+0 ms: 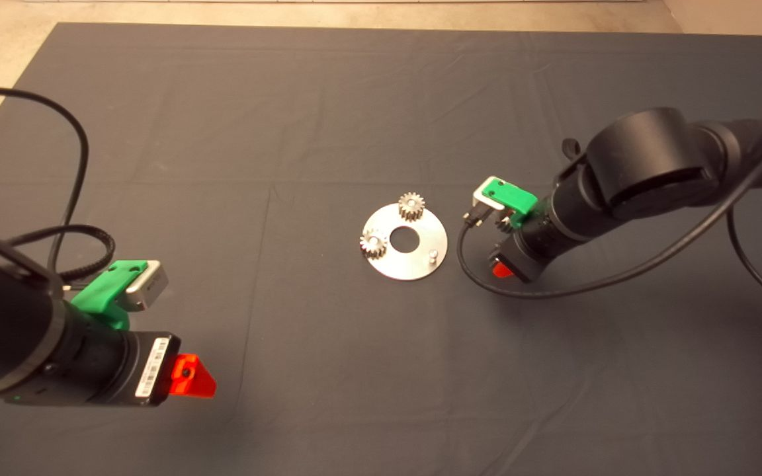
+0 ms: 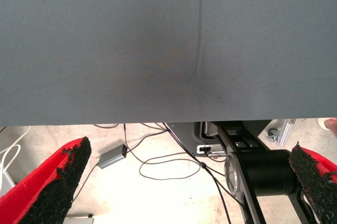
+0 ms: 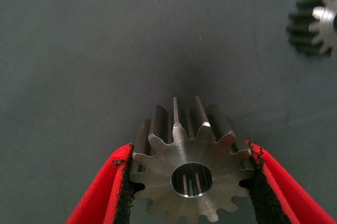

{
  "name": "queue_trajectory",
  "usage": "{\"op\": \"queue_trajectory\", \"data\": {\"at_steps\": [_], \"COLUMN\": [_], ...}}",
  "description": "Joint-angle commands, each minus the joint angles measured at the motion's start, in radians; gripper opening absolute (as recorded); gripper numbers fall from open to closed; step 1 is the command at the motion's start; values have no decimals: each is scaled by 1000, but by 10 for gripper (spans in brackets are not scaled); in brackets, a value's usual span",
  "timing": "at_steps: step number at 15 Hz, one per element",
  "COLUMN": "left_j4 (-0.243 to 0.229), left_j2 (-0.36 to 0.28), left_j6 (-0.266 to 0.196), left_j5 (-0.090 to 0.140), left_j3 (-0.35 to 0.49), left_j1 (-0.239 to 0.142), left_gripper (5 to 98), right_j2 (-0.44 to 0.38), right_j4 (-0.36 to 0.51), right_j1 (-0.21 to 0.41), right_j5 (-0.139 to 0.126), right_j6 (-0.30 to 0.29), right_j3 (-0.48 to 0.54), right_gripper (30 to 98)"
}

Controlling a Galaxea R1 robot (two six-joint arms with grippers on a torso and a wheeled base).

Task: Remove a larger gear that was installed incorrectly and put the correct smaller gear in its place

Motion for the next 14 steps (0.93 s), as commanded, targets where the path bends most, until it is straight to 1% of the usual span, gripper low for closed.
{"op": "queue_trajectory", "data": {"at_steps": [1,6,13,14], "left_j4": [-19,-21,-21,-21], "left_j2": [-3,-4,-3,-3], "left_j6": [-3,-3,-4,-3], "left_j5": [9,8,8,8], "left_j3": [16,18,18,18], "left_j1": [7,13,18,24], "left_gripper": [977,977,977,977], "right_j2": [-48,-67,-61,-59], "right_j4": [19,13,8,8], "right_j1": [-16,-34,-64,-65], "right_j5": [-126,-126,-126,-126], "right_j6": [4,-4,-7,-7], "right_j3": [33,33,28,28], "right_gripper": [476,476,476,476]}}
